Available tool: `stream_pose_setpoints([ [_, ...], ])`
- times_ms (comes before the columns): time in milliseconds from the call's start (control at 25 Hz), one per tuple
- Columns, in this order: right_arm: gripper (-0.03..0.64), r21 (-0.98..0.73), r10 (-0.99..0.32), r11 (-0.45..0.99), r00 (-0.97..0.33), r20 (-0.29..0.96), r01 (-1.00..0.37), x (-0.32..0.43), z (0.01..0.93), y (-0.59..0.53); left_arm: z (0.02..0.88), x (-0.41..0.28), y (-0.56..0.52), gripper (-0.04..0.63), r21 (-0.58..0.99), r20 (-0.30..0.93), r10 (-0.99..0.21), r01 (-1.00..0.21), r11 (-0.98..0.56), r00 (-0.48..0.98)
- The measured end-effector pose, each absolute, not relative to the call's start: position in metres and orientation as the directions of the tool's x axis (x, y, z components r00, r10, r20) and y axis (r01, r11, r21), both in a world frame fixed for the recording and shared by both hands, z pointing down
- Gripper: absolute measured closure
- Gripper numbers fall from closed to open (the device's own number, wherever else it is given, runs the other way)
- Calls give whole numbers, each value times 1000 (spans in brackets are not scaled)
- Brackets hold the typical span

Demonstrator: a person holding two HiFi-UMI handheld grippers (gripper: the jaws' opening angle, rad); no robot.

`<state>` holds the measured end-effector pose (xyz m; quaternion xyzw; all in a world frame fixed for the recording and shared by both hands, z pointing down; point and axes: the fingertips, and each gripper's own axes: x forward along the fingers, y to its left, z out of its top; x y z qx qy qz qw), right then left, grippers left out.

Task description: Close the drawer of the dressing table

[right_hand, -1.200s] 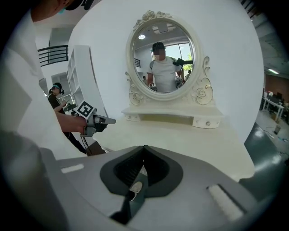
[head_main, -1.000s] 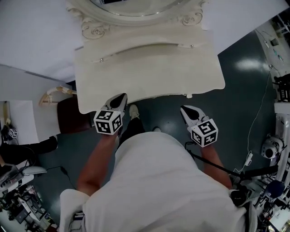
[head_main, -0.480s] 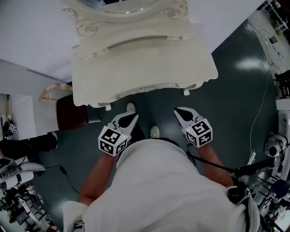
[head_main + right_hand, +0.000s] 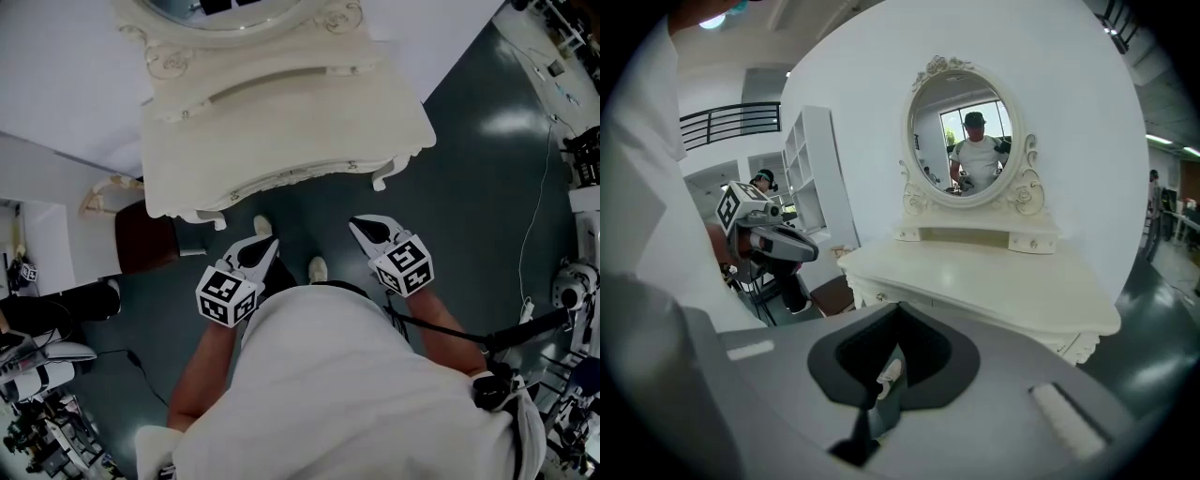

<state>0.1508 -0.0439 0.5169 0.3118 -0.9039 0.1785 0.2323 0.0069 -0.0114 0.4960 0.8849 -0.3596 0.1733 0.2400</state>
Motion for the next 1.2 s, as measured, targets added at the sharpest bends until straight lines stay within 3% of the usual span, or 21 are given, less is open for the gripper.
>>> stream_pose_setpoints([
  [1200, 617, -168, -446, 770, -708, 548, -615, 122, 530, -46, 508, -26, -13, 594, 323, 477, -588, -753, -574, 653],
])
